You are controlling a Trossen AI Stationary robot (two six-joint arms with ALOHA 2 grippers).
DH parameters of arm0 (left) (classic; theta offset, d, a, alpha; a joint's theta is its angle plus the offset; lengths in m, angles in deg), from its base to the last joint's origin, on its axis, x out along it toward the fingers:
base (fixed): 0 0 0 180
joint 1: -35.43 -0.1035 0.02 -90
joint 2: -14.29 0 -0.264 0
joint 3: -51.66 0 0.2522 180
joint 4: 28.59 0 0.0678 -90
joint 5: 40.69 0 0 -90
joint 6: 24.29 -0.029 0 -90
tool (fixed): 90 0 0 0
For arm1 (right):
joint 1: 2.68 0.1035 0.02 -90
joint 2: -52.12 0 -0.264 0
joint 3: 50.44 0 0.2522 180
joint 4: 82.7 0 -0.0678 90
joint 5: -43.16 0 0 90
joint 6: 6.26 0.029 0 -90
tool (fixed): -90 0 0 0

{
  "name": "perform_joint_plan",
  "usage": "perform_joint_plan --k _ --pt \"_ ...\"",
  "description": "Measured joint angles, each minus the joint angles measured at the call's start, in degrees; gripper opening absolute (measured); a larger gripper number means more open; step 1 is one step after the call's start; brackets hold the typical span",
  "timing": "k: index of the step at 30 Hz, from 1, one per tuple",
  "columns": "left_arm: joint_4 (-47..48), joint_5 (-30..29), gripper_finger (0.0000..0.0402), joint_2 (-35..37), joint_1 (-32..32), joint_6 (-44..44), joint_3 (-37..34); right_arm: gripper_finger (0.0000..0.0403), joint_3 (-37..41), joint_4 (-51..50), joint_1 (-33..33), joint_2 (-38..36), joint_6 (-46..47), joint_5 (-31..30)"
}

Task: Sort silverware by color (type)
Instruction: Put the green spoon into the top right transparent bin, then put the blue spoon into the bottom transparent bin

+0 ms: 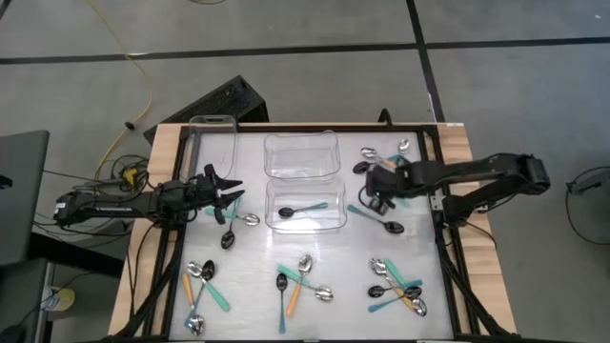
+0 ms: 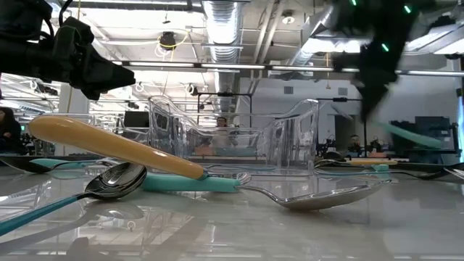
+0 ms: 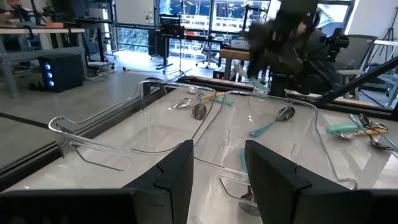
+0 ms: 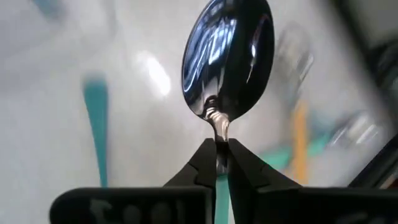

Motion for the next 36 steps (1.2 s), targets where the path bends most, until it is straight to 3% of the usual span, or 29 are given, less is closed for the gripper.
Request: perform_joint_plan --k 5,9,12,16,25,30,36 --pt "0.00 -0.04 0.0130 0.02 -0.02 -0.01 0.00 0.0041 -10.03 17.02 -2.18 3.51 -23.52 -6.14" --pt "0.01 -0.09 0.0130 0.00 -0.01 0.97 0.00 0.0042 -15.91 36.90 -4.86 10.13 -45.61 -1.80" --pt "-0.67 -0.18 0.0130 0.00 -0.01 2.24 0.00 0.0042 -22.24 41.39 -7.42 17.39 -52.79 3.17" --pt "-0.74 0.09 0.0130 -0.04 0.01 5.11 0.02 0.0042 -32.21 36.26 -10.41 28.32 -54.07 7.85" --pt "0.53 0.33 0.0130 -0.02 0.01 5.69 0.02 0.0050 -52.92 14.73 -11.79 48.07 -49.15 10.13" --pt "0.55 0.37 0.0130 0.00 0.01 5.30 0.02 0.0087 -58.68 9.17 -11.81 52.60 -48.47 10.12" --pt "0.61 0.37 0.0130 0.00 0.01 5.19 0.02 0.0163 -60.72 5.16 -12.12 50.61 -46.04 10.08"
